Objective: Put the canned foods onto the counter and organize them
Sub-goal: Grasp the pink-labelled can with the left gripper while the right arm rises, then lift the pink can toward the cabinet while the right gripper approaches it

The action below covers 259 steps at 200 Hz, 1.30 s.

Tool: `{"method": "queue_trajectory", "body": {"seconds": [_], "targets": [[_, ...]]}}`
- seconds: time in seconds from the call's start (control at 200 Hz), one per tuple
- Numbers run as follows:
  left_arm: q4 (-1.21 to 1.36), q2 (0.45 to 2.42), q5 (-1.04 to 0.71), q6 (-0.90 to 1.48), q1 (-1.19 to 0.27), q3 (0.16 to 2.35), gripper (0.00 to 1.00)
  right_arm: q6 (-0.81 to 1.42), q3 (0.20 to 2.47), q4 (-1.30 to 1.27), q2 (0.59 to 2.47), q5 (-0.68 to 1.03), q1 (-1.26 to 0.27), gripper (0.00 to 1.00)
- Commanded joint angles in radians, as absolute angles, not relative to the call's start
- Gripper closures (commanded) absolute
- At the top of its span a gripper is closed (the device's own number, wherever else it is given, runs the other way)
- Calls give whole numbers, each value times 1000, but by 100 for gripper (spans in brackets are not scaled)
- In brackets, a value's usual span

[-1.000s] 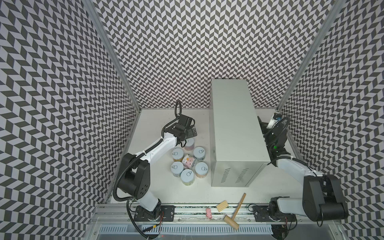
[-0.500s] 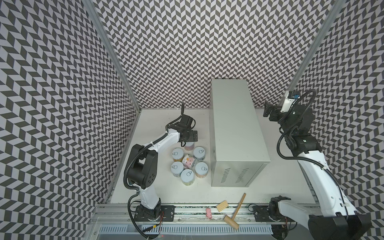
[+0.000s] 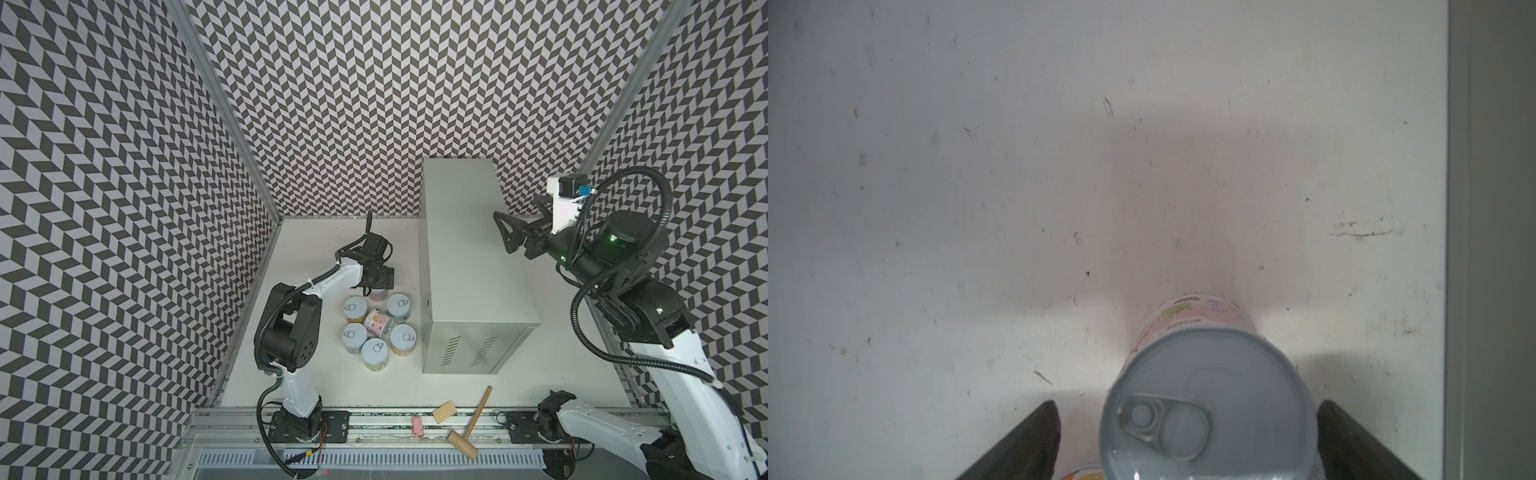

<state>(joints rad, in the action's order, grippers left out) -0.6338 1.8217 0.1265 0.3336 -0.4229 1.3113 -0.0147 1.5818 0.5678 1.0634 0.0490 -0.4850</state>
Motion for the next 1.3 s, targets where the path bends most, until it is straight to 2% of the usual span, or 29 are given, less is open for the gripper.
{"method": "queue_trajectory", "body": {"seconds": [0.0,0.15,0.345,0.506,0.756,0.866,1.041,1.292], "targets": [[-667,1845,150,328,-421,1338,5,-31,1622,654,1097,73,-551,1],[-673,1857,150,322,-421,1345,10,-51,1657,705,1123,43,-675,1],[-673,1846,185,322,-420,1344,16,-79,1774,802,1228,-130,-952,1],[-685,1825,189,314,-419,1355,35,-84,1821,823,1315,-260,-1108,1],[-698,1688,176,304,-381,1362,47,-81,1799,752,1337,-258,-1160,1],[-719,1622,162,293,-354,1376,47,-77,1799,743,1330,-282,-1160,1],[-768,1527,151,292,-330,1479,47,-69,1798,754,1282,-483,-1160,1],[-840,1419,84,241,-330,1661,47,-62,1754,761,1163,-641,-1158,1]]}}
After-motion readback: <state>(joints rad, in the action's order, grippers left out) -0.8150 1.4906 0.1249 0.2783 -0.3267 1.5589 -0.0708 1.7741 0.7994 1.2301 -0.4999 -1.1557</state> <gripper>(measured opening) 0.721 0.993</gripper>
